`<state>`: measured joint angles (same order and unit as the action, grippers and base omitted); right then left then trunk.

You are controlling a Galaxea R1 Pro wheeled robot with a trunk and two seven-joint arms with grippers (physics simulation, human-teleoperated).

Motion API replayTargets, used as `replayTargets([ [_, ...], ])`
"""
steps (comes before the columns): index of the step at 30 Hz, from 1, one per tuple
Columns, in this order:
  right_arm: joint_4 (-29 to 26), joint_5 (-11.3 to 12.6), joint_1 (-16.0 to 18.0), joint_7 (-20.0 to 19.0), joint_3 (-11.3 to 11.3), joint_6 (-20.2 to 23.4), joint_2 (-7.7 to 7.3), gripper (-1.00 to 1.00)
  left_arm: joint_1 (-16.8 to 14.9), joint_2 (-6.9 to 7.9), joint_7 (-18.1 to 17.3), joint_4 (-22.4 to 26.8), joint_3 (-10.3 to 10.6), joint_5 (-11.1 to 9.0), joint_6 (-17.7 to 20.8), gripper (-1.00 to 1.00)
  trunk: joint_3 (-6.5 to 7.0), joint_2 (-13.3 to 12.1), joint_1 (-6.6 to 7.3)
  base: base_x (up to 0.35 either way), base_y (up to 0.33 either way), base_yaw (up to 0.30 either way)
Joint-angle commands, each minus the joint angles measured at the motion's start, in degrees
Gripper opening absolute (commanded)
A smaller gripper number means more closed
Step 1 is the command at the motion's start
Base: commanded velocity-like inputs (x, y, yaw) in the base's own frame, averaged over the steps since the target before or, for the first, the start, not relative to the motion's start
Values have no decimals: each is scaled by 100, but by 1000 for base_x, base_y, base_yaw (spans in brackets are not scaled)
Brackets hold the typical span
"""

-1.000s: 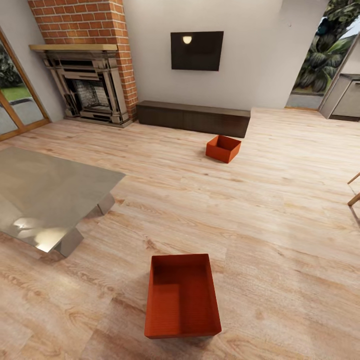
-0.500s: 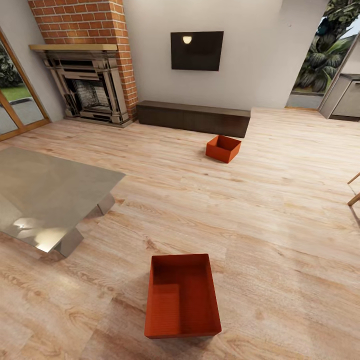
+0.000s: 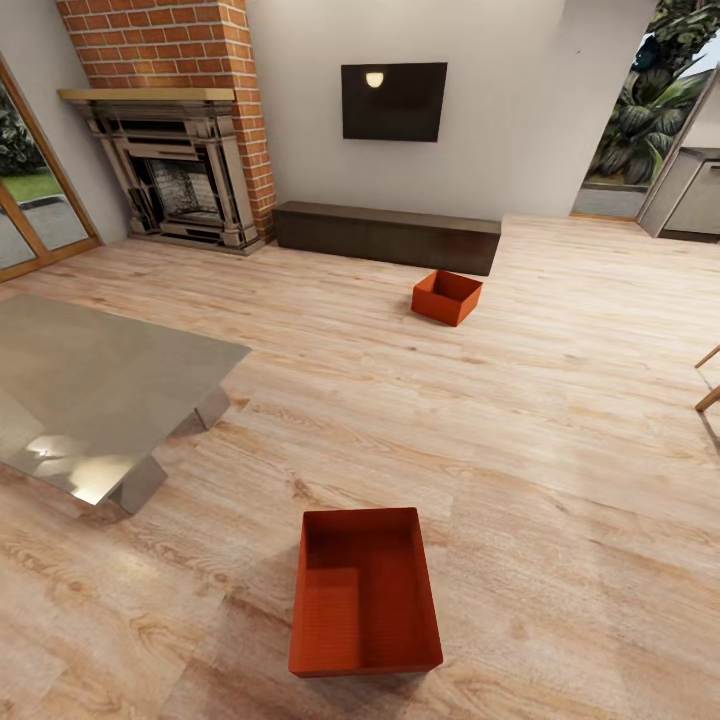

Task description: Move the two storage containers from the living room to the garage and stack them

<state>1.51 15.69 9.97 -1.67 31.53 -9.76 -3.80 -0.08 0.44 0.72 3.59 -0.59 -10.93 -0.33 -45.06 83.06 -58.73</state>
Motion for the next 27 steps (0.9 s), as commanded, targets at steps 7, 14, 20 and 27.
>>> replayTargets([
  [7, 16, 57, 5, -16, 46, -28, 5, 100, -1, -1, 7, 2, -2, -32, -2, 100, -4, 2, 0, 0, 0, 0],
  [14, -1684, 37, -6, 491, 104, 410, -47, 100, -2, 94, 86, 1878, 40, 36, 340, 100, -4, 2, 0, 0, 0, 0],
  [20, -2544, 375, 813, 960, 91, 1317, 3, 100, -721, 107, 112, 3192, 42, 49, 1897, 100, -4, 2, 0, 0, 0, 0],
  [27, -2086, 899, 2282, 1185, 92, 1362, 104, 100, -2626, -63, 121, 2261, 79, 55, 2036, 100, -4, 2, 0, 0, 0, 0],
])
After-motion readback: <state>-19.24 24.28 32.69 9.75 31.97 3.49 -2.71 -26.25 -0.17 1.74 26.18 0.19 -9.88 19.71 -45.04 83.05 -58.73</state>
